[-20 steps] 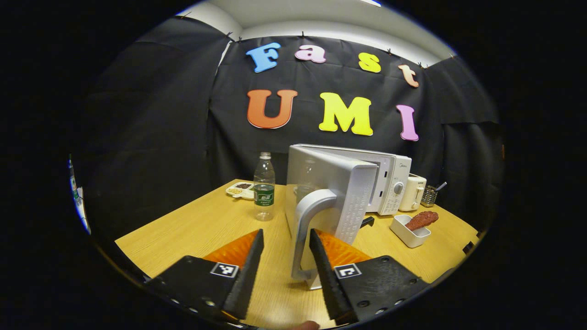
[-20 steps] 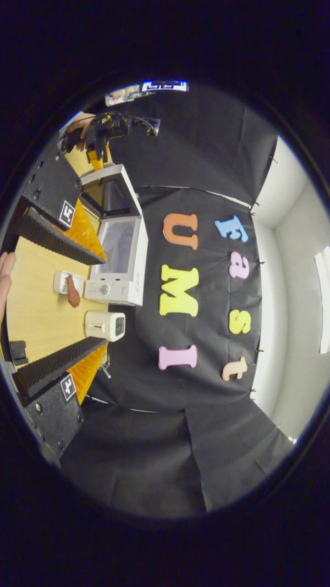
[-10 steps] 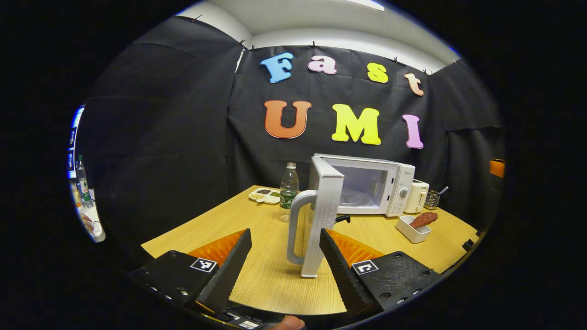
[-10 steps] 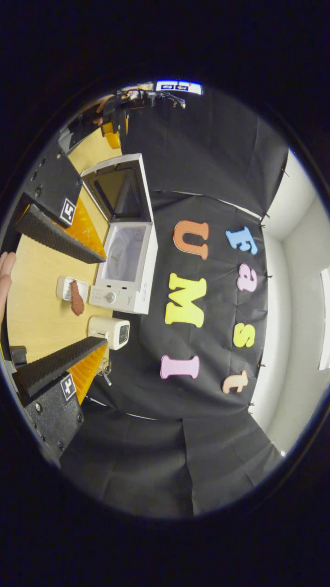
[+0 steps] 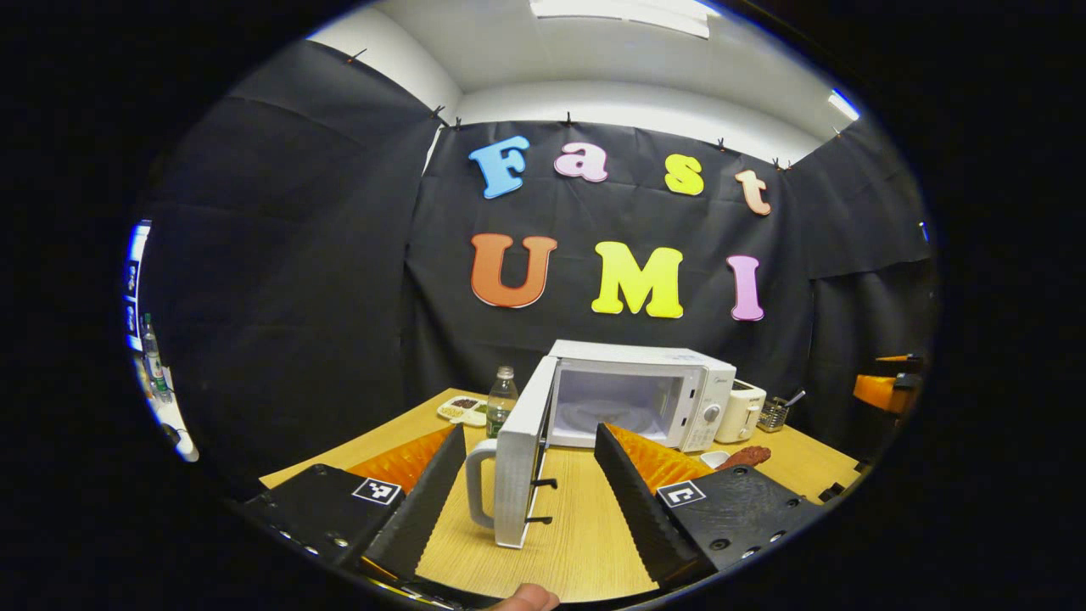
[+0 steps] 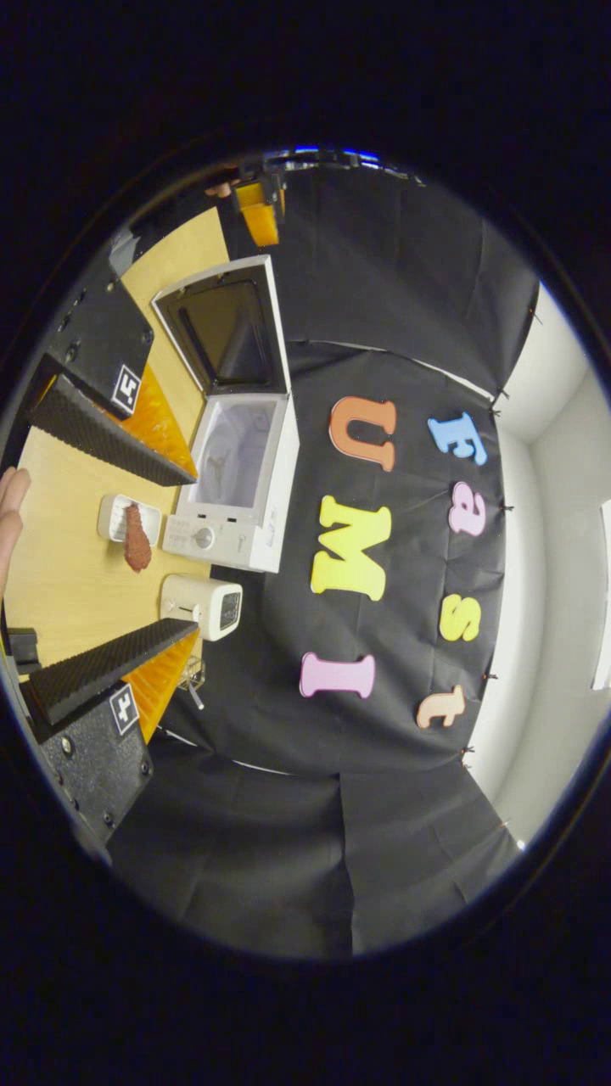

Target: Open the microwave oven with the left hand, put the food in, and close the microwave oven.

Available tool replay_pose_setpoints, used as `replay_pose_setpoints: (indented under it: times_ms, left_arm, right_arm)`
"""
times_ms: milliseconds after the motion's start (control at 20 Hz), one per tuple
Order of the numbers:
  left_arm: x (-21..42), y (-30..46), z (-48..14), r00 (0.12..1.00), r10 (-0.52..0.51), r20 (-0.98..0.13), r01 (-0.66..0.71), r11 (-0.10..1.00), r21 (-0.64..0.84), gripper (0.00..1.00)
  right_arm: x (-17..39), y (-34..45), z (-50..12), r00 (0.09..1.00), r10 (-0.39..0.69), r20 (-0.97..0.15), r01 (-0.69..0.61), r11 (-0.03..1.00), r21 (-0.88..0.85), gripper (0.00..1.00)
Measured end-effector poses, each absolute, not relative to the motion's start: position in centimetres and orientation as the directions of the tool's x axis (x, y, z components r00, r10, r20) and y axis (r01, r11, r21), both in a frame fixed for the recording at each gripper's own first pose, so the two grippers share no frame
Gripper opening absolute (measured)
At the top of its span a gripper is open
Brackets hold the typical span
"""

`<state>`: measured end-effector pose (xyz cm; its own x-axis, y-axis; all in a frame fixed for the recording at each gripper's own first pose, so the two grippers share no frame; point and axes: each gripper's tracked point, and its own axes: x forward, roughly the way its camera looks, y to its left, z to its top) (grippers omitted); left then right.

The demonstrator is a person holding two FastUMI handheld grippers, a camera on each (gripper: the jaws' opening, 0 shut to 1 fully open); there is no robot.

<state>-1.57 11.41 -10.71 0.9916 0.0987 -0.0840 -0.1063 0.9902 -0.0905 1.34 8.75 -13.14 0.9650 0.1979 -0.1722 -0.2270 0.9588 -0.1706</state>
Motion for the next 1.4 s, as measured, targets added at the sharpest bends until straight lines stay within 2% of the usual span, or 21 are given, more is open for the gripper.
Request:
replay_pose_setpoints:
  times_ms: [350, 700, 750, 800, 850, 900, 1050, 1200, 1250, 1300, 1400]
  left_arm:
    - [3.6, 5.0, -6.8, 0.999, 0.000, -0.054, -0.004, 0.997, -0.079, 0.94]
    - [8.1, 2.2, -7.3, 0.997, -0.014, -0.073, 0.010, 0.999, -0.049, 0.93]
    - [8.7, 1.9, -7.5, 0.997, -0.015, -0.078, 0.012, 0.999, -0.045, 0.93]
    - [9.2, 1.8, -7.7, 0.997, -0.010, -0.080, 0.007, 0.999, -0.038, 0.93]
    - [9.6, 1.8, -8.0, 0.996, -0.001, -0.084, -0.002, 0.999, -0.033, 0.93]
    - [10.0, 1.7, -8.4, 0.996, 0.001, -0.094, -0.004, 0.999, -0.032, 0.93]
    - [10.7, 1.4, -9.3, 0.994, 0.006, -0.113, -0.011, 0.999, -0.039, 0.93]
    - [11.3, 1.8, -10.5, 0.990, 0.005, -0.139, -0.011, 0.999, -0.042, 0.93]
    - [11.4, 2.2, -11.0, 0.988, 0.016, -0.152, -0.023, 0.999, -0.044, 0.94]
    - [11.5, 2.6, -11.4, 0.987, 0.027, -0.160, -0.035, 0.998, -0.046, 0.94]
    - [11.5, 3.2, -11.9, 0.984, 0.040, -0.172, -0.049, 0.998, -0.049, 0.94]
  right_arm:
    - [9.3, 5.2, -16.1, 0.933, 0.195, -0.303, -0.235, 0.966, -0.102, 1.00]
    - [16.4, 2.0, -20.6, 0.860, 0.217, -0.461, -0.264, 0.964, -0.040, 1.00]
    - [17.2, 1.9, -21.6, 0.840, 0.236, -0.489, -0.280, 0.960, -0.016, 1.00]
    - [17.9, 1.9, -22.4, 0.817, 0.261, -0.514, -0.297, 0.955, 0.013, 0.94]
    - [18.6, 1.9, -23.3, 0.793, 0.286, -0.538, -0.312, 0.949, 0.045, 0.99]
    - [19.2, 2.0, -24.3, 0.768, 0.308, -0.561, -0.323, 0.943, 0.076, 0.98]
    - [20.5, 2.2, -27.5, 0.700, 0.339, -0.629, -0.329, 0.934, 0.137, 0.93]
    - [20.4, 4.0, -30.0, 0.612, 0.419, -0.671, -0.352, 0.904, 0.243, 0.90]
    - [20.1, 5.0, -30.9, 0.577, 0.453, -0.680, -0.362, 0.888, 0.285, 0.77]
    - [20.0, 5.9, -31.5, 0.543, 0.485, -0.685, -0.366, 0.871, 0.327, 0.88]
    - [19.6, 7.2, -32.6, 0.484, 0.534, -0.693, -0.360, 0.843, 0.399, 0.83]
